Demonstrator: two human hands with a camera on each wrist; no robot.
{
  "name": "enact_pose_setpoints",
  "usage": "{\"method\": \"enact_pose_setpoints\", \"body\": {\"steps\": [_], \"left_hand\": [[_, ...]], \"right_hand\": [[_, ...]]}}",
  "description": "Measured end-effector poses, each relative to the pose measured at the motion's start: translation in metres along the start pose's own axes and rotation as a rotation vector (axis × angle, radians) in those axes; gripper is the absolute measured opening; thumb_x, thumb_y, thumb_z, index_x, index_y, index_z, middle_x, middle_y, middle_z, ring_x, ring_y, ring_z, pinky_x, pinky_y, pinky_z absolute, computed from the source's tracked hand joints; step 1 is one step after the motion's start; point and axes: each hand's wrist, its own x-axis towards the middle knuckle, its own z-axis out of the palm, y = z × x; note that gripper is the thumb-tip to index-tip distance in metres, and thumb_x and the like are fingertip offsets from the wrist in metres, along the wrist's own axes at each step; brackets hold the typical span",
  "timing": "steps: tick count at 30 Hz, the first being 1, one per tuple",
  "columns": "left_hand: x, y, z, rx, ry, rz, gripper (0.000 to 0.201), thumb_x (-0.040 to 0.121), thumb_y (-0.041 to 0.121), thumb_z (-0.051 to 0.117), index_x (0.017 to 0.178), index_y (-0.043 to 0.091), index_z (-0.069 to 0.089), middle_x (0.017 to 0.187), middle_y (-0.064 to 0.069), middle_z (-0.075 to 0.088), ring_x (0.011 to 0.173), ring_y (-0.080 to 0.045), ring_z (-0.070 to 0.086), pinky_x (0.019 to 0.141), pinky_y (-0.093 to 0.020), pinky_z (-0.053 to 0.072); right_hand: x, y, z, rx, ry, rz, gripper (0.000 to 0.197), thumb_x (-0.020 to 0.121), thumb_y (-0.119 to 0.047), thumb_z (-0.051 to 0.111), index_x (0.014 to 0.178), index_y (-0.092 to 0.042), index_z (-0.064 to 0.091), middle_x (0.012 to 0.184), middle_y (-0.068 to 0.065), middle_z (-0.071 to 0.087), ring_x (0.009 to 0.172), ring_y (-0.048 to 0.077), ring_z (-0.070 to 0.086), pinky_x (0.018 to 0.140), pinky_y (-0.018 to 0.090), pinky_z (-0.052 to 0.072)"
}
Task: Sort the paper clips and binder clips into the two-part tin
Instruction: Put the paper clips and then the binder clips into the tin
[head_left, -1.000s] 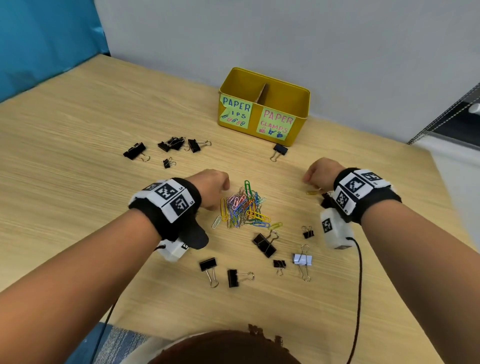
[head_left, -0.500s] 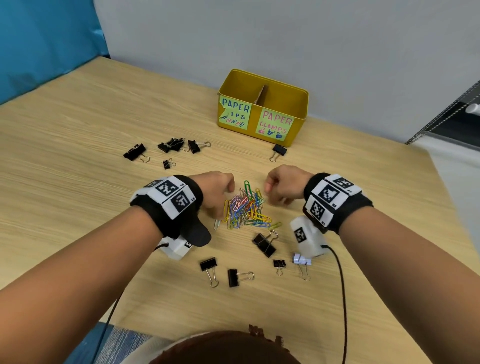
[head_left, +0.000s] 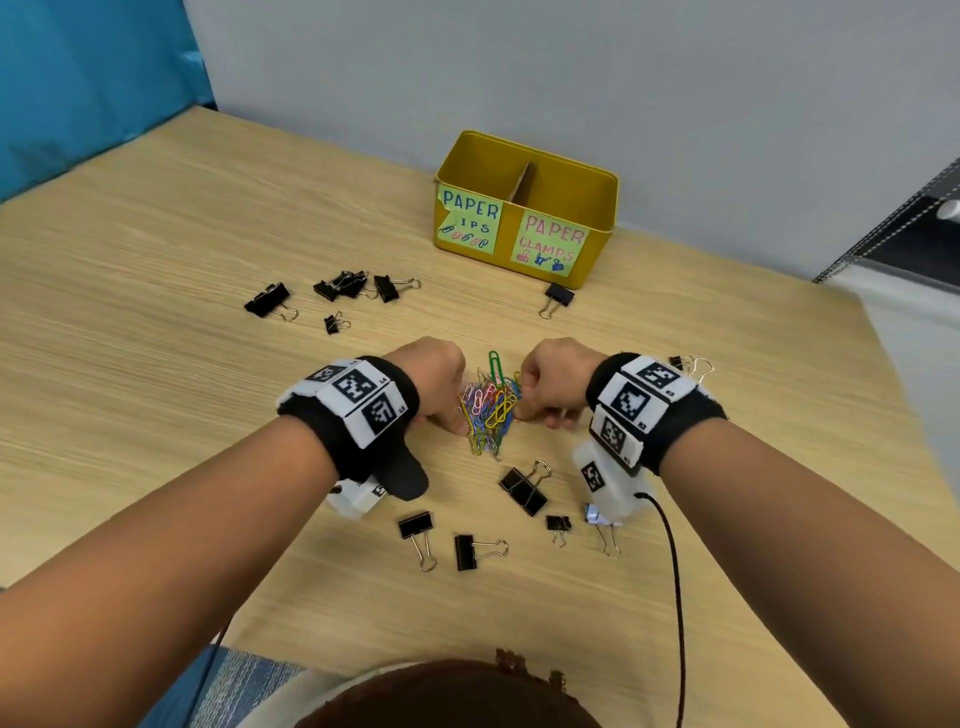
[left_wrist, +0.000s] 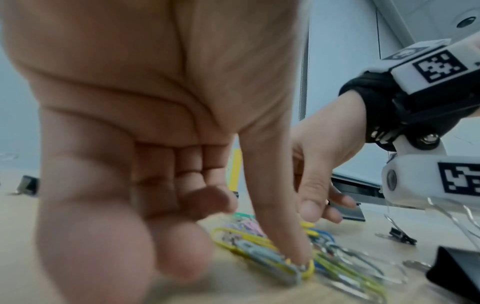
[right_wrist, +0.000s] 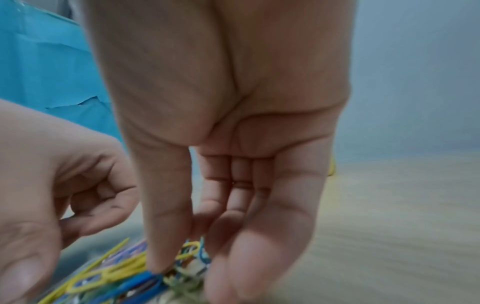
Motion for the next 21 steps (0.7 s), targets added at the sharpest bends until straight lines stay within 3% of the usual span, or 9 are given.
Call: {"method": "enact_pose_setpoints", "body": {"steps": [2,4,6,9,13,16,18,20,21], "left_hand": [[0.0,-0.003,0.0,0.039,0.035,0.041,0.064,0.058,0.037,0.086,0.104,0.014,0.047,0.105,-0.006,0.055,0.085,-0.02,0.057,0.067,-0.033,0.052],[0.0,-0.001,0.003,0.084,0.037,0.073,0.097,0.05,0.047,0.086,0.128,0.018,0.037,0.126,-0.007,0.042,0.112,-0.025,0.051,0.095,-0.042,0.049],[0.0,0.007,0.01,0.148,0.027,0.059,0.11,0.048,0.054,0.085,0.137,0.018,0.03,0.13,-0.009,0.038,0.122,-0.027,0.044,0.102,-0.044,0.045],[0.005,0.015,0.018,0.193,0.05,0.028,0.103,0.052,0.048,0.085,0.134,0.012,0.034,0.127,-0.011,0.043,0.121,-0.027,0.045,0.101,-0.041,0.046],[0.011,0.016,0.017,0.071,0.05,0.018,0.084,0.065,0.027,0.083,0.134,0.007,0.039,0.13,-0.014,0.046,0.119,-0.029,0.051,0.1,-0.038,0.047],[0.015,0.013,0.016,0.027,0.121,0.048,0.057,0.076,0.015,0.074,0.126,0.001,0.05,0.126,-0.016,0.055,0.115,-0.029,0.055,0.092,-0.034,0.047],[0.019,0.009,0.015,0.014,0.178,0.04,0.038,0.084,0.007,0.062,0.12,0.0,0.055,0.124,-0.018,0.058,0.115,-0.031,0.056,0.091,-0.034,0.047],[0.022,0.005,0.013,-0.013,0.217,0.032,0.031,0.087,0.003,0.056,0.117,0.002,0.06,0.124,-0.017,0.059,0.115,-0.031,0.056,0.093,-0.034,0.047],[0.023,0.004,0.012,-0.029,0.231,0.031,0.029,0.086,0.002,0.056,0.115,0.004,0.063,0.123,-0.016,0.06,0.115,-0.03,0.057,0.093,-0.033,0.047]], "right_hand": [[-0.001,0.001,-0.006,-0.094,0.021,-0.043,0.03,0.072,-0.02,0.078,0.087,-0.013,0.053,0.083,0.002,0.053,0.071,0.015,0.055,0.055,0.026,0.049],[-0.001,-0.002,-0.005,-0.164,-0.012,-0.058,0.067,0.064,-0.032,0.082,0.118,-0.016,0.045,0.108,0.004,0.045,0.098,0.021,0.054,0.066,0.031,0.051],[0.0,-0.009,0.004,-0.258,-0.013,-0.059,0.094,0.057,-0.042,0.084,0.134,-0.021,0.034,0.123,0.006,0.039,0.112,0.026,0.052,0.083,0.038,0.054],[0.006,-0.015,0.017,-0.361,0.06,-0.102,0.096,0.055,-0.045,0.084,0.134,-0.02,0.034,0.124,0.009,0.04,0.111,0.027,0.053,0.095,0.042,0.049],[0.009,-0.022,0.014,-0.3,0.067,-0.165,0.075,0.068,-0.029,0.08,0.131,-0.012,0.042,0.126,0.014,0.049,0.112,0.028,0.052,0.09,0.034,0.045],[0.01,-0.022,0.013,-0.258,0.117,-0.2,0.056,0.076,-0.019,0.073,0.126,-0.009,0.05,0.124,0.014,0.057,0.111,0.028,0.055,0.086,0.032,0.045],[0.012,-0.019,0.015,-0.161,0.132,-0.201,0.045,0.077,-0.012,0.07,0.12,-0.009,0.056,0.121,0.013,0.06,0.092,0.026,0.062,0.076,0.031,0.05],[0.016,-0.015,0.016,-0.018,0.144,-0.189,0.036,0.078,-0.007,0.067,0.114,-0.01,0.061,0.114,0.011,0.06,0.062,0.018,0.059,0.057,0.025,0.053],[0.019,-0.013,0.015,0.046,0.141,-0.178,0.032,0.079,-0.005,0.066,0.111,-0.01,0.063,0.108,0.01,0.058,0.056,0.015,0.057,0.051,0.022,0.052]]}}
